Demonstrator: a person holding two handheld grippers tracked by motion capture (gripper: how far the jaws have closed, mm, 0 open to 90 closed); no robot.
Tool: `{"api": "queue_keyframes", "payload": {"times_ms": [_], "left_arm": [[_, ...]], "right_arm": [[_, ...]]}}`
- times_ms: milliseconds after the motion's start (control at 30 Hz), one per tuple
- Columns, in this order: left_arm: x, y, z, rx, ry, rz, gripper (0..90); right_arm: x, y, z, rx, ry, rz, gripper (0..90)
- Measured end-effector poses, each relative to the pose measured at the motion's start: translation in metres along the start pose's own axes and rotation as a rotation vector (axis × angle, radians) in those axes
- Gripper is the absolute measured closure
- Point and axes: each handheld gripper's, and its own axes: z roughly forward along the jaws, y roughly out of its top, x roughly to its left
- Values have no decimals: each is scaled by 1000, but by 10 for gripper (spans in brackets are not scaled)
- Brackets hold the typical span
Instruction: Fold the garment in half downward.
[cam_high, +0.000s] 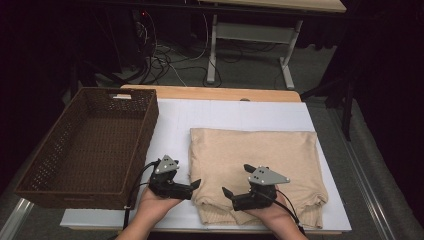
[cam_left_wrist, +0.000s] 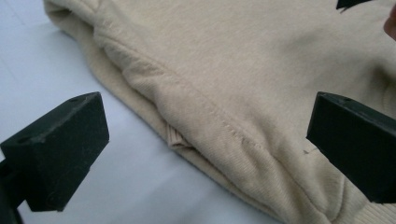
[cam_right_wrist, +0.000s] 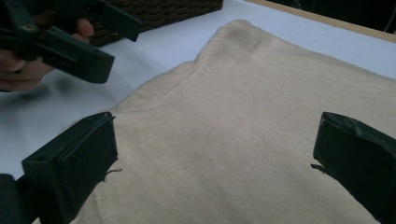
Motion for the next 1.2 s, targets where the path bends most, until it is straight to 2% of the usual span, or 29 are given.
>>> {"api": "queue_keyframes", "payload": {"times_ms": [100,167,233,300,433,600,733,833,900,1000,1067,1200], "left_arm": [[-2,6,1,-14,2,-21,0],[-3,9,2,-25,4,-30,0],[-4,12,8,-5,9,-8,0],[-1,14,12,-2,-20,-25,0],[4,22,19,-8,-40,-50,0],[11,39,24,-29,-18,-40,0],[12,51,28,-43,0,-12,0],[14,57,33,-36,-2,-10,0],[16,61,35,-35,-4,-12,0],[18,64,36,-42,5,-8,0],[22,64,39,-28,3,-12,0],[29,63,44,-11,35,-8,0]], "right_arm": [[2,-4,-6,-13,22,-25,2],[0,-9,-12,-19,31,-7,2],[-2,-11,-15,-22,42,-6,2],[-4,-8,-17,-40,50,-26,3],[-6,-5,-18,-54,68,2,3],[-5,-9,-12,-21,69,14,3],[-2,-9,-12,-10,73,-24,3],[-1,-6,-13,-31,122,4,2],[0,-4,-13,-45,132,3,2],[1,-4,-13,-36,115,-3,2],[2,-4,-14,-35,93,-17,2],[5,-5,-16,-32,67,-18,2]]}}
